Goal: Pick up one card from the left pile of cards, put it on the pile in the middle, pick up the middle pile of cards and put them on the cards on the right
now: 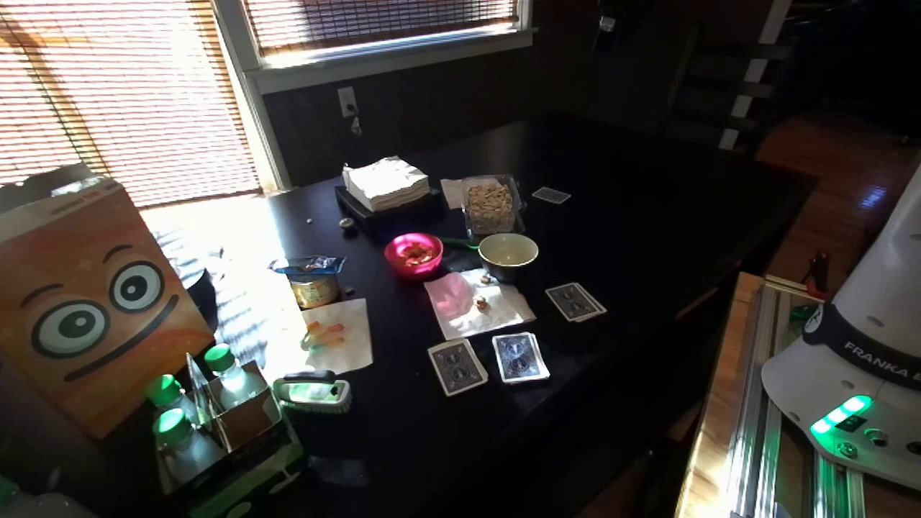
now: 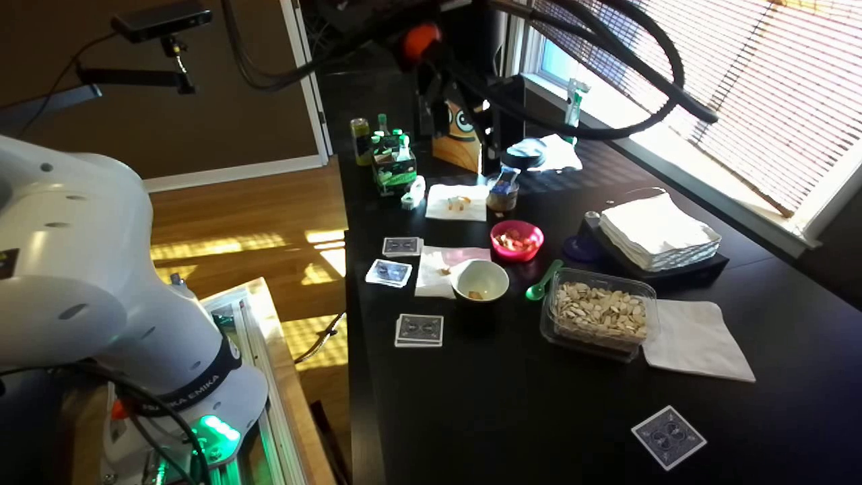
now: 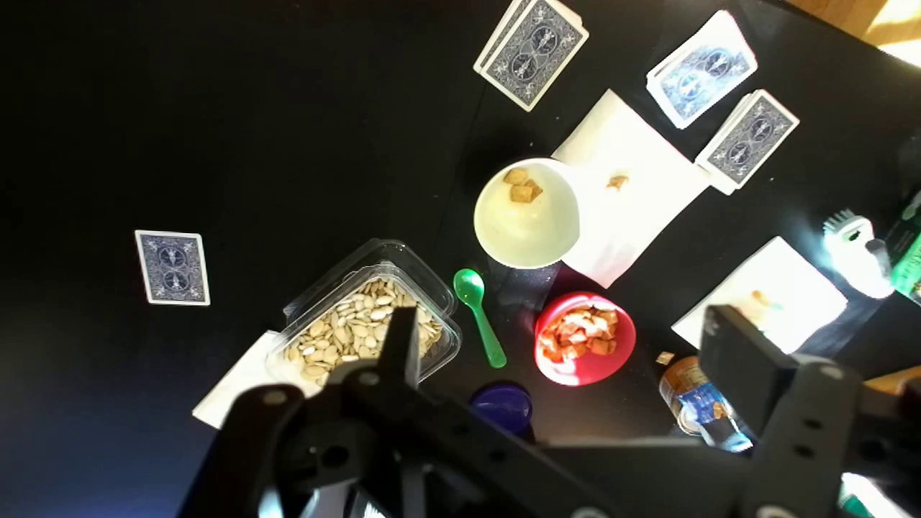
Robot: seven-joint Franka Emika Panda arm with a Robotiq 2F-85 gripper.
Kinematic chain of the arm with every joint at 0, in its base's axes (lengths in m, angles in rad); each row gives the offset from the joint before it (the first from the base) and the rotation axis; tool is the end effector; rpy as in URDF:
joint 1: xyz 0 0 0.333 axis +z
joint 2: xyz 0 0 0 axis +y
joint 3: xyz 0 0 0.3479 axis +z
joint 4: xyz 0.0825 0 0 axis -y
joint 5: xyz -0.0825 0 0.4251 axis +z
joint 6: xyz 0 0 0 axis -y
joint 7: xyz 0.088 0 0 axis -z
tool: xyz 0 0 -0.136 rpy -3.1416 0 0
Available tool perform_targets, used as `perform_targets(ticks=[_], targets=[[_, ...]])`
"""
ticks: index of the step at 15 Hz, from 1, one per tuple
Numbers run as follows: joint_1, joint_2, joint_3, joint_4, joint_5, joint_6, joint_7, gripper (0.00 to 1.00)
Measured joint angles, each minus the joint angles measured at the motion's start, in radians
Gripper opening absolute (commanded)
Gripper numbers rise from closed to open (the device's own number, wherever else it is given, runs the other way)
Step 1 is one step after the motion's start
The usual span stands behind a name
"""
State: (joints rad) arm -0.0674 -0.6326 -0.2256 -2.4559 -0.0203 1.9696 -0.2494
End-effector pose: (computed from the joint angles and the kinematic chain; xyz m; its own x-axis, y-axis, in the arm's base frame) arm 0.3834 -0.1240 0.5077 0.9875 -0.0093 0.1572 0.0027 -0.9971 -0.0764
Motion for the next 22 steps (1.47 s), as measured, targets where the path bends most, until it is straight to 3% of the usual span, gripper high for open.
perform_targets(ticks=[6,9,15,22], targets=[[0.000,0.000,0.005,-0.002,0.000,-0.004,0.000,1.00],[0.031,-0.010,0.072,-0.023,0.000,-0.024,-0.014,1.00],[0.185,-0.089,0.257,-0.174,-0.001,0.008,-0.029,1.00],[0.394,-0.052,0.311,-0.300,-0.001,0.239,-0.149,1.00]])
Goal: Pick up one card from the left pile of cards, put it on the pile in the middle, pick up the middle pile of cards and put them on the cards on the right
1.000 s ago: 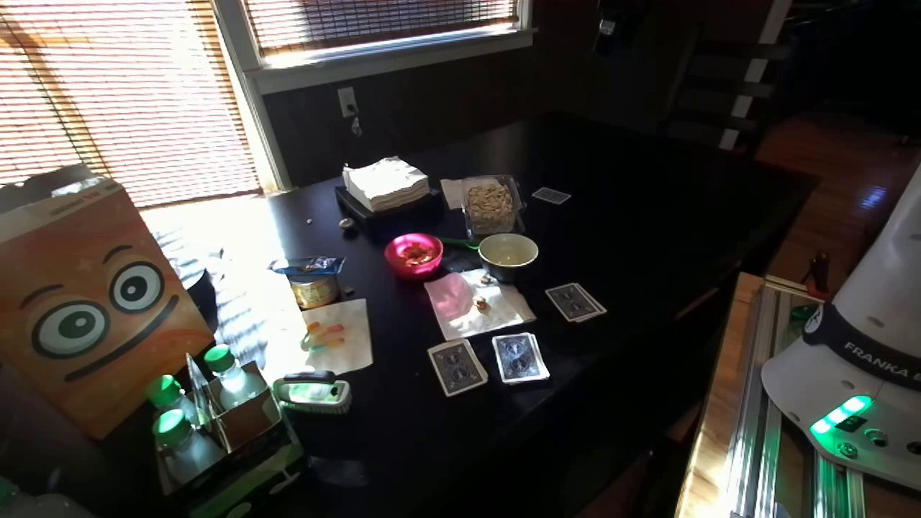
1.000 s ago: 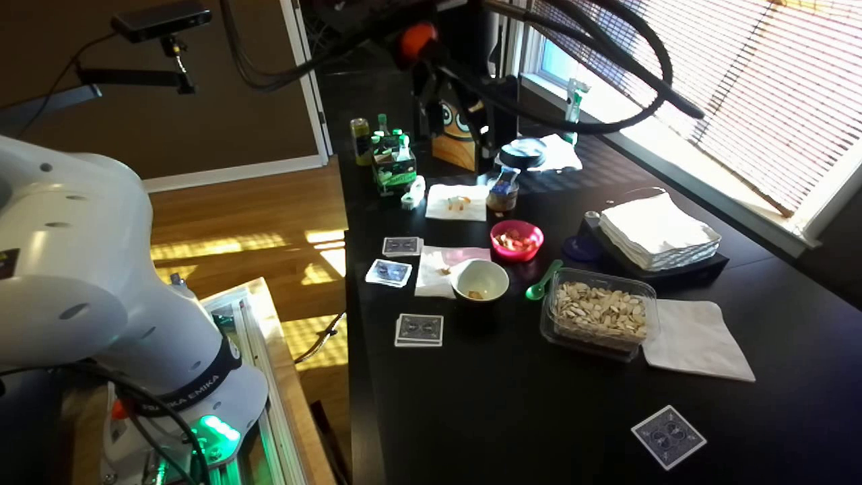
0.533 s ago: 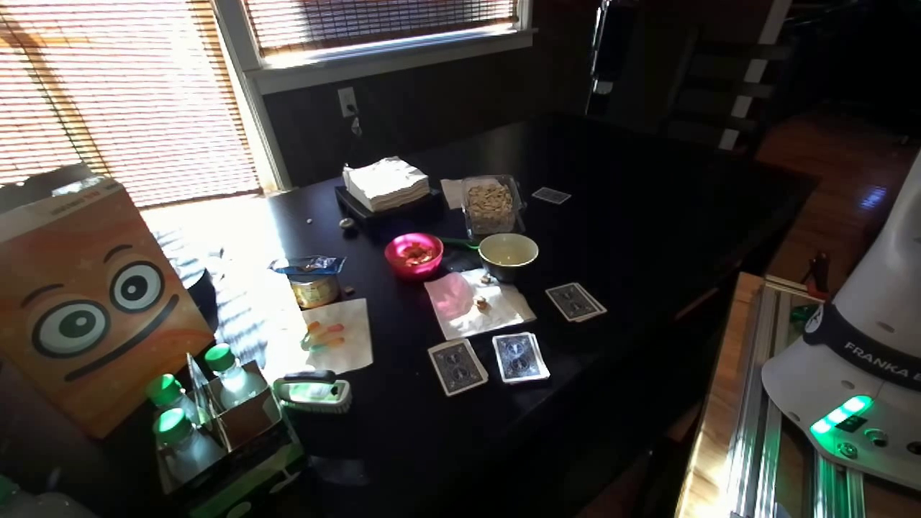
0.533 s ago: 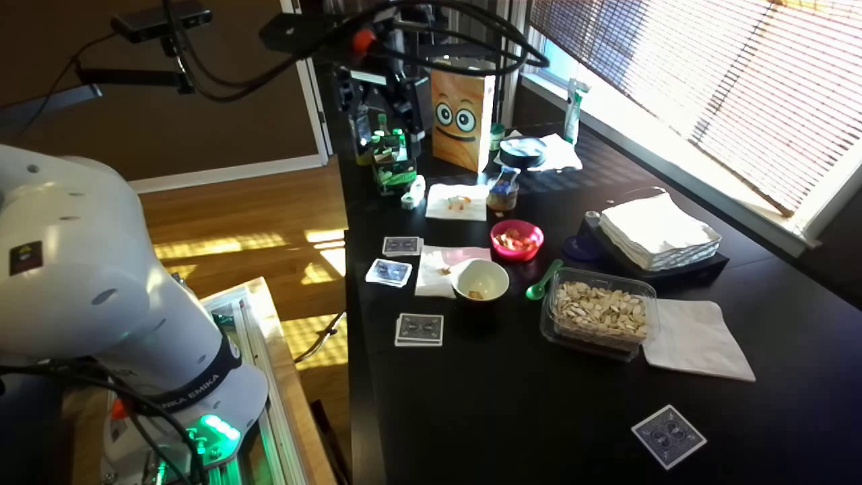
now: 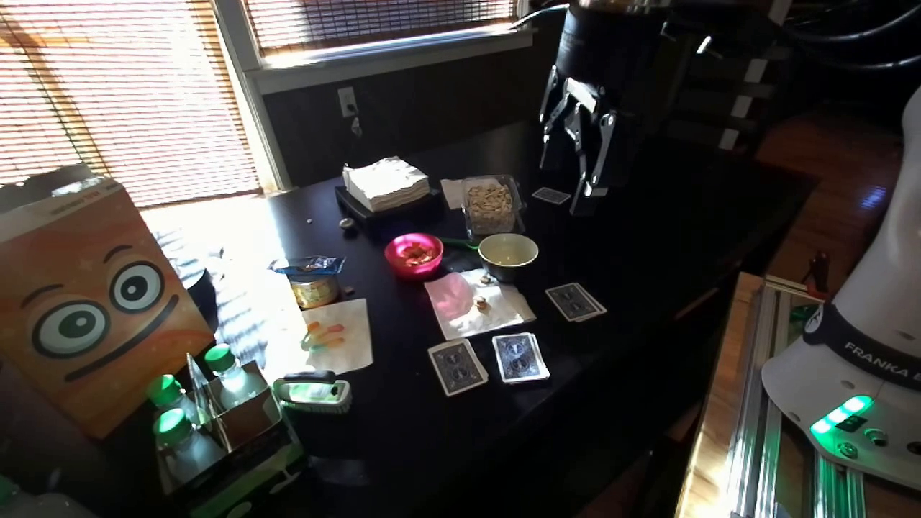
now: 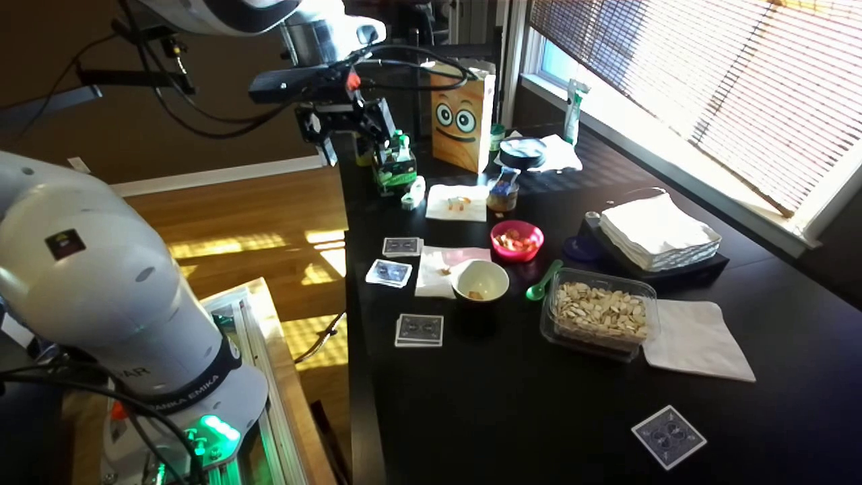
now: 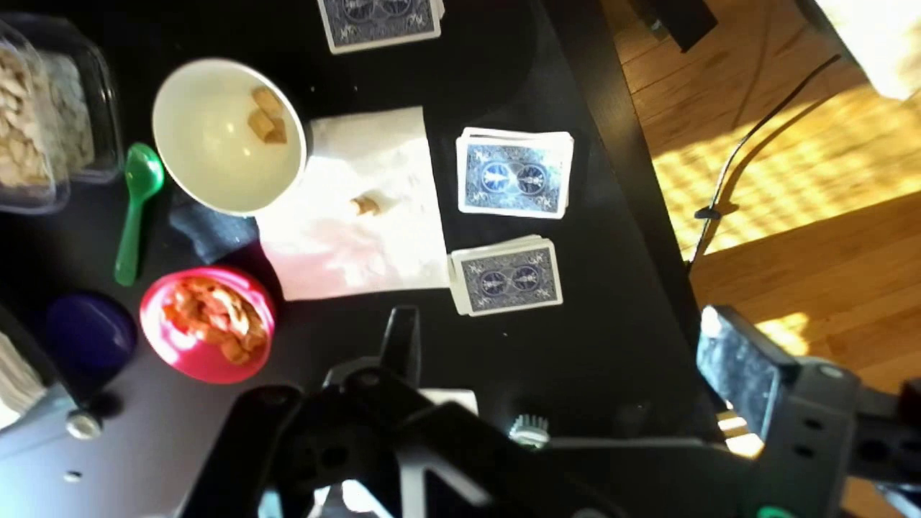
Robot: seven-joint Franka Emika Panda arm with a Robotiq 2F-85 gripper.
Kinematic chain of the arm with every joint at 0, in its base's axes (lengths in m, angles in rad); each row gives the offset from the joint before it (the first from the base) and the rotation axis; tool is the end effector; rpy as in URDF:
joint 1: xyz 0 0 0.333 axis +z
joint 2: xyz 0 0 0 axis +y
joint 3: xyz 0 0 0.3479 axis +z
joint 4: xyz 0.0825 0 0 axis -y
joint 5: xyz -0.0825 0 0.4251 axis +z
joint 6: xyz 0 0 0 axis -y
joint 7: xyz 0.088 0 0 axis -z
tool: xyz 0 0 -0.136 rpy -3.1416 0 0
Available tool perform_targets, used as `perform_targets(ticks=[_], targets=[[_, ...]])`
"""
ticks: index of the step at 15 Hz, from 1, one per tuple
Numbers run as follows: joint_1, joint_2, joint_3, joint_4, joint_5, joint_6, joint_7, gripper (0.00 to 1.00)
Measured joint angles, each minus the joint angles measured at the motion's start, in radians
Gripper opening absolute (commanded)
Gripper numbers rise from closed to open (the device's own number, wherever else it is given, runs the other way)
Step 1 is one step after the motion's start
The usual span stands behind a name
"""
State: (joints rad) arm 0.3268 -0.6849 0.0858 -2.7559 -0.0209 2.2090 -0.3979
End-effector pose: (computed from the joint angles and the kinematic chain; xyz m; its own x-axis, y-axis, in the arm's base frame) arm 0.3338 0.1411 0.3999 0.6849 0.7223 0.0962 0.7125 -0.6914 0.1191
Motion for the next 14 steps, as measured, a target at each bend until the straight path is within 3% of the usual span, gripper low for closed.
perform_targets(ticks=[7,14], targets=[[0.134,0.251,-0.010,0.019,0.003,0.227,-0.231,1.00],[0.138,0.306,-0.017,0.047,0.003,0.239,-0.267,1.00]])
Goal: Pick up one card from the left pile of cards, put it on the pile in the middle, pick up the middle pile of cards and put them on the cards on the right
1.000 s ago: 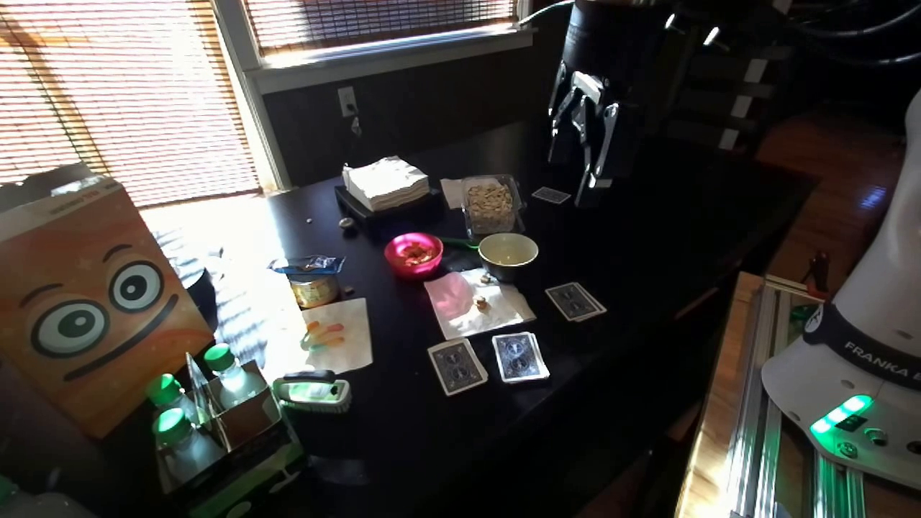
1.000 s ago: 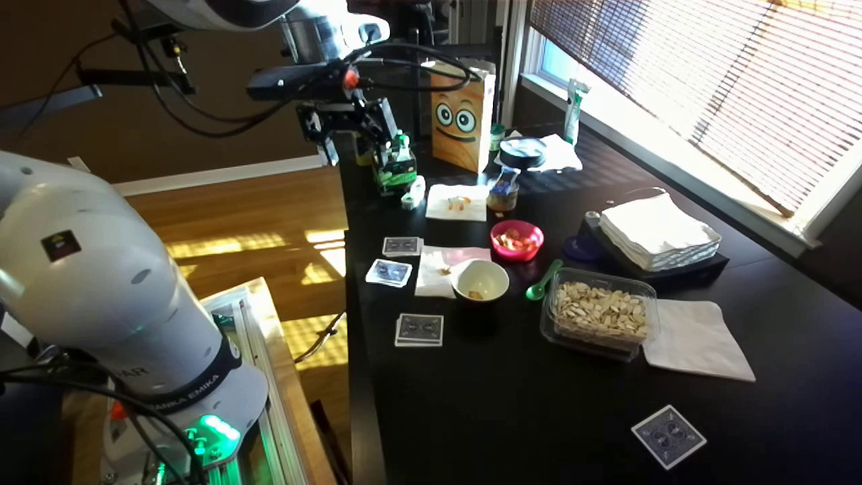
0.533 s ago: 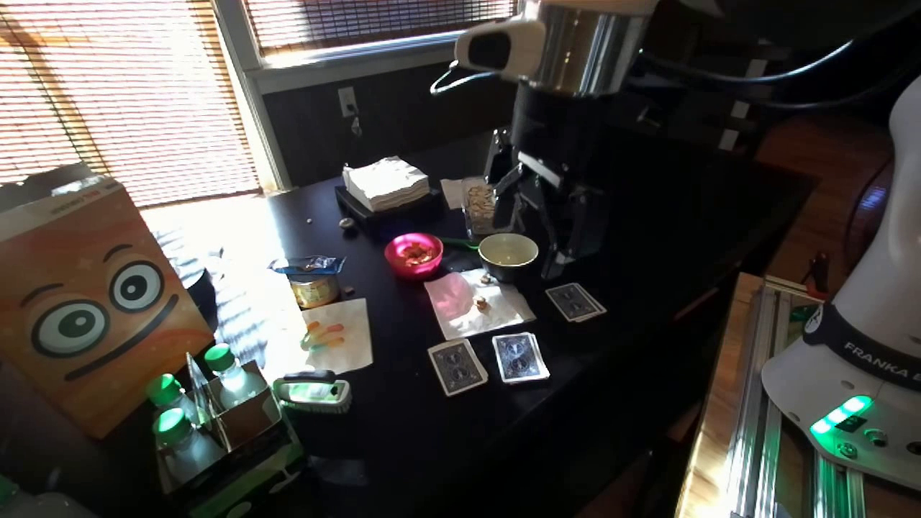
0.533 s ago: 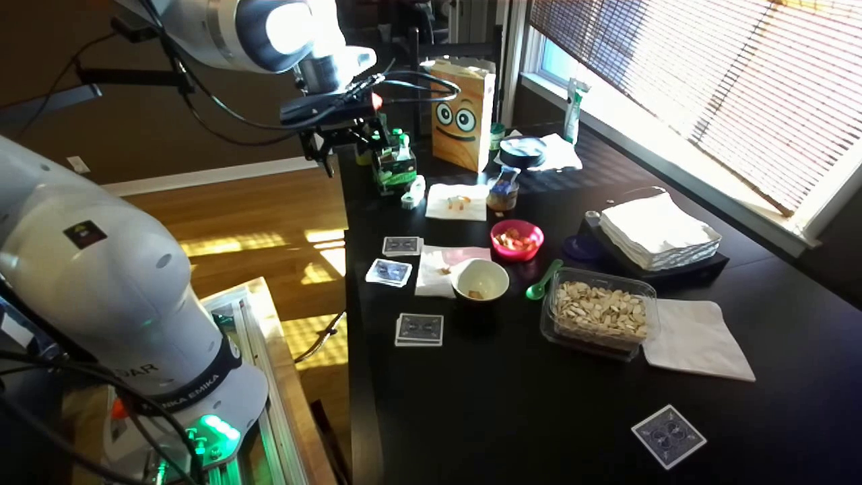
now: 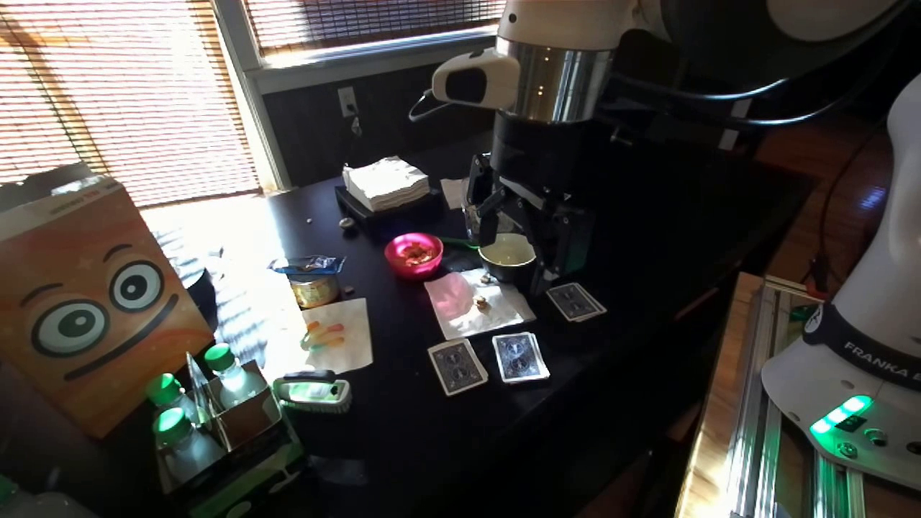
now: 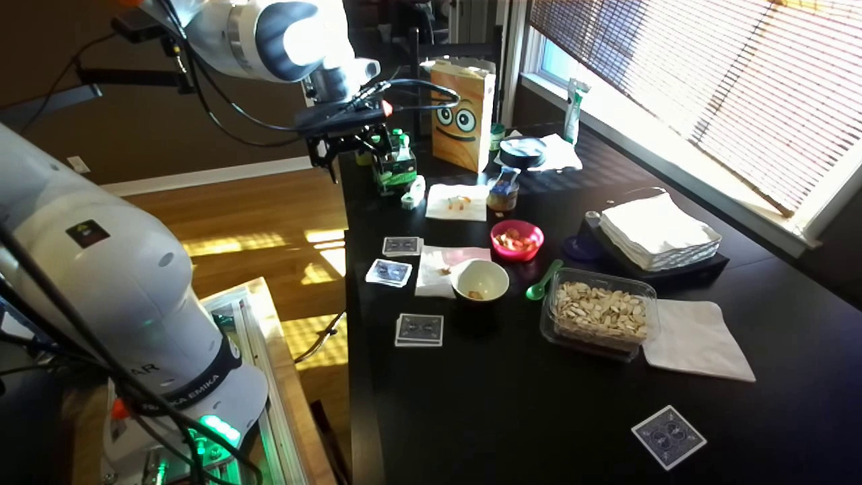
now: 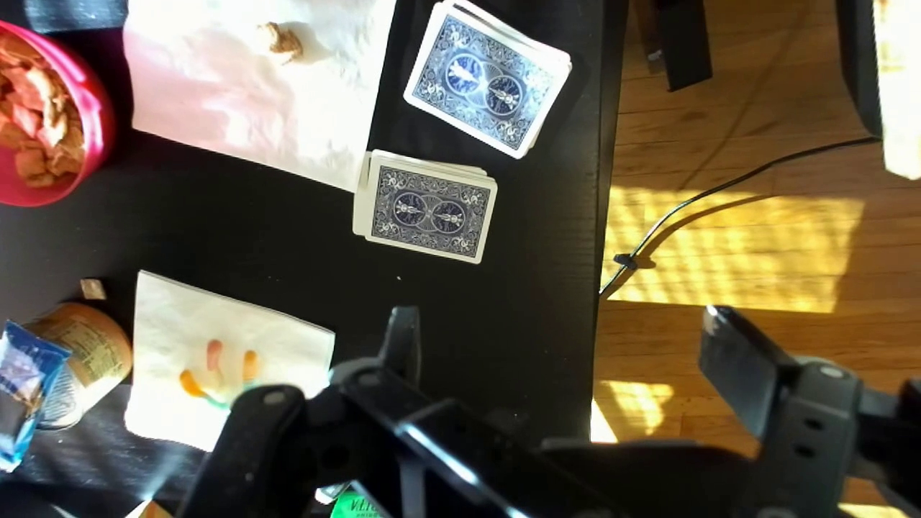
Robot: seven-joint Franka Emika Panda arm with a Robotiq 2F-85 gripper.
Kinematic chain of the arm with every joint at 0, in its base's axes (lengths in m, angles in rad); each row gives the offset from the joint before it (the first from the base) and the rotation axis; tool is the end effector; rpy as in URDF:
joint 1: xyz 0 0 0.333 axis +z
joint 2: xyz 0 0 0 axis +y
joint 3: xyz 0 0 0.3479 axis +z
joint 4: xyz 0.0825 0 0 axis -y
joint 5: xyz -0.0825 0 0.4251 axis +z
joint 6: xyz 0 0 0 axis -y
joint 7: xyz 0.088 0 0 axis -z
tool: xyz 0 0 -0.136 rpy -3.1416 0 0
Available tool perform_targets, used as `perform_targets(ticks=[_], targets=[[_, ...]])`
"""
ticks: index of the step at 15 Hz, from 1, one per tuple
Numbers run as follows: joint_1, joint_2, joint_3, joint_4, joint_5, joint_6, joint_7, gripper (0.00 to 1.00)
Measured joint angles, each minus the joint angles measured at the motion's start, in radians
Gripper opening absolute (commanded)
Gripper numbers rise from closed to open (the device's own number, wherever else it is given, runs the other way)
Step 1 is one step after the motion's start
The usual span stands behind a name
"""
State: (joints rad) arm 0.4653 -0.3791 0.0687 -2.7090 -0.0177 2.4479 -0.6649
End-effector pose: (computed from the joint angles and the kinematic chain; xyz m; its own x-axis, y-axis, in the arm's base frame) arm 0.3597 0.2098 0.3290 0.3504 0.9341 0.0681 0.9290 -0.3559 0.1019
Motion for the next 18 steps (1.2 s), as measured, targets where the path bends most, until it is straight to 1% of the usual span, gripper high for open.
perform_targets(ticks=[3,5,8,10,13,18], targets=[[-0.005,0.002,0.007,0.000,0.013,0.000,0.001,1.00],[-0.011,0.025,0.031,0.001,0.016,0.001,0.037,1.00],[-0.015,0.106,0.084,0.014,0.011,0.063,0.079,1.00],[-0.015,0.170,0.105,0.032,-0.009,0.144,0.059,1.00],[-0.029,0.265,0.112,0.069,-0.045,0.237,0.002,1.00],[-0.096,0.384,0.125,0.143,-0.064,0.242,0.005,1.00]])
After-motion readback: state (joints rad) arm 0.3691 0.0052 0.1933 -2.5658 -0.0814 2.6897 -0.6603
